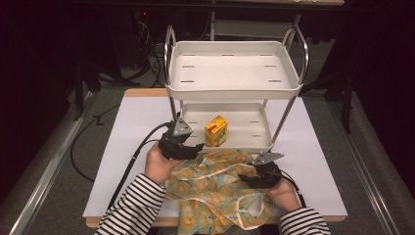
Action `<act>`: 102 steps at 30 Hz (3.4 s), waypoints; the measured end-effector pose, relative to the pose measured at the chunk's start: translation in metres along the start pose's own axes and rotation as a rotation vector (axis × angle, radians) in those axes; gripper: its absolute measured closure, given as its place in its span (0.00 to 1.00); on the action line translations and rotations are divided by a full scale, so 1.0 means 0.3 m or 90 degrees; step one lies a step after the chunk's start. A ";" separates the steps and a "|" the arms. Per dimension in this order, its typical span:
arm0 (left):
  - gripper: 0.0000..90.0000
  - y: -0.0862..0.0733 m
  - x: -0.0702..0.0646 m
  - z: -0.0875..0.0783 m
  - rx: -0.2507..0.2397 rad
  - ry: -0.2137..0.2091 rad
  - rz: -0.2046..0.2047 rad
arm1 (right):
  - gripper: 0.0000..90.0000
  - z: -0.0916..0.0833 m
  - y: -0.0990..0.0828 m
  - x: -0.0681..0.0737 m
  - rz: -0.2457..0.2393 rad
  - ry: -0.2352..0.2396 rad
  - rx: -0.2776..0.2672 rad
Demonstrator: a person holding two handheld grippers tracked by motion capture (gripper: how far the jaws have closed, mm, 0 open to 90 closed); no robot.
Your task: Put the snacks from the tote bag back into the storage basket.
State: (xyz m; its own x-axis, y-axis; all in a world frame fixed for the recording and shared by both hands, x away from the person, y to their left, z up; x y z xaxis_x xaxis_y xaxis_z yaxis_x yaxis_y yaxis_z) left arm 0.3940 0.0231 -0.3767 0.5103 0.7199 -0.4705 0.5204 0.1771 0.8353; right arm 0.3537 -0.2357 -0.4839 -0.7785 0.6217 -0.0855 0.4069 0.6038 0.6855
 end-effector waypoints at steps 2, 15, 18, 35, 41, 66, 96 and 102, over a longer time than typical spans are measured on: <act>0.43 -0.005 0.003 -0.003 0.000 0.000 -0.004 | 0.47 0.001 0.000 0.000 -0.002 0.000 -0.001; 0.43 -0.025 0.010 -0.029 0.002 0.002 -0.003 | 0.47 0.001 0.002 -0.001 -0.001 0.001 0.001; 0.43 -0.025 0.011 -0.038 0.000 0.000 -0.003 | 0.47 0.001 0.003 -0.001 -0.002 0.001 0.003; 0.43 -0.037 0.042 -0.085 -0.007 0.008 -0.023 | 0.47 0.002 0.005 0.000 -0.002 -0.001 0.004; 0.43 -0.050 0.057 -0.088 -0.005 0.014 -0.032 | 0.47 0.002 0.005 -0.001 -0.001 0.000 0.004; 0.43 -0.116 0.144 -0.088 0.006 0.045 -0.061 | 0.47 0.001 0.006 -0.001 -0.003 -0.002 0.008; 0.43 -0.175 0.215 -0.051 0.026 0.081 -0.083 | 0.50 -0.002 0.024 -0.003 0.006 -0.001 0.031; 0.43 -0.191 0.228 -0.042 0.036 0.091 -0.081 | 0.53 -0.021 0.030 -0.007 0.017 0.004 0.030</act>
State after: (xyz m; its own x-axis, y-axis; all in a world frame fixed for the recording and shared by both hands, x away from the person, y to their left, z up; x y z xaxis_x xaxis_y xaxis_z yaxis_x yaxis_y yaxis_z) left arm 0.3905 0.0706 -0.4530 0.3379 0.7823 -0.5233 0.6139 0.2383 0.7525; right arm 0.3560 -0.2347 -0.4729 -0.7697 0.6353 -0.0630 0.4501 0.6100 0.6522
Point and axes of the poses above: each handheld gripper's, and its own axes: z roughly forward along the jaws, y roughly out of its top, x roughly to its left, the point moved 1 cm from there along z, roughly forward along the jaws, and after that the axes turned 9 degrees about -z, right-handed, at the moved point
